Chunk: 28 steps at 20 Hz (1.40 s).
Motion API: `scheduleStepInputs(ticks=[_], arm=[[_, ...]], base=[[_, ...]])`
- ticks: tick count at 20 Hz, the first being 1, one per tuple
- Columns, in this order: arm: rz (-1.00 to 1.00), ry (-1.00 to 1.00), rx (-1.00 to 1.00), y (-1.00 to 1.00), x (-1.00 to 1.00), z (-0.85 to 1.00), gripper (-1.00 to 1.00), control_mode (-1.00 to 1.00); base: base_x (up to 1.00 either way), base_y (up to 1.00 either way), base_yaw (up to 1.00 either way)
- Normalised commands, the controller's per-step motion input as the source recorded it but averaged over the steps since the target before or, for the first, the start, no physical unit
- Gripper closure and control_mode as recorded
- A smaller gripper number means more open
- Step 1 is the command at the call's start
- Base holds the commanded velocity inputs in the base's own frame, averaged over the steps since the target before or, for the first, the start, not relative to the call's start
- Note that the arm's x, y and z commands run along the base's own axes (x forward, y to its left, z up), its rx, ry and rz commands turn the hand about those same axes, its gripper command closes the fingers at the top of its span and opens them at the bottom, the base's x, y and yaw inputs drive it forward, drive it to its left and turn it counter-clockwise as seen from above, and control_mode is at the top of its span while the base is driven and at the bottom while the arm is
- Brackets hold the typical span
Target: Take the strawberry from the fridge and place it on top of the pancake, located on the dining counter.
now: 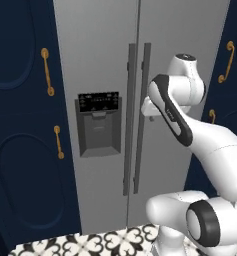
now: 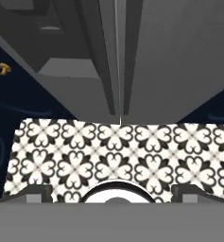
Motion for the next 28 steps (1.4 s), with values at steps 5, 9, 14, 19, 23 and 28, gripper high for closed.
scheduleStepInputs(ticks=[5, 9, 14, 19, 23, 28], arm=[[0.00, -0.05, 0.00, -0.01, 0.30, 0.00, -1.00, -1.00], [-0.02, -0.27, -0.03, 0.00, 0.88, 0.02, -1.00, -1.00], [-0.05, -0.49, -0.07, 0.00, 0.78, 0.36, -1.00, -1.00], [0.00, -0.05, -0.04, -0.12, 0.74, 0.23, -1.00, -1.00], [0.00, -0.01, 0.00, -0.14, 0.60, 0.00, -1.00, -1.00], [-0.06, -0.07, 0.00, 0.04, 0.57, 0.00, -1.00, -1.00]], base=[[0.01, 0.00, -0.01], [0.00, 0.00, 0.00], [0.00, 0.00, 0.00], [0.00, 0.00, 0.00], [0.00, 0.00, 0.00], [0.00, 0.00, 0.00]])
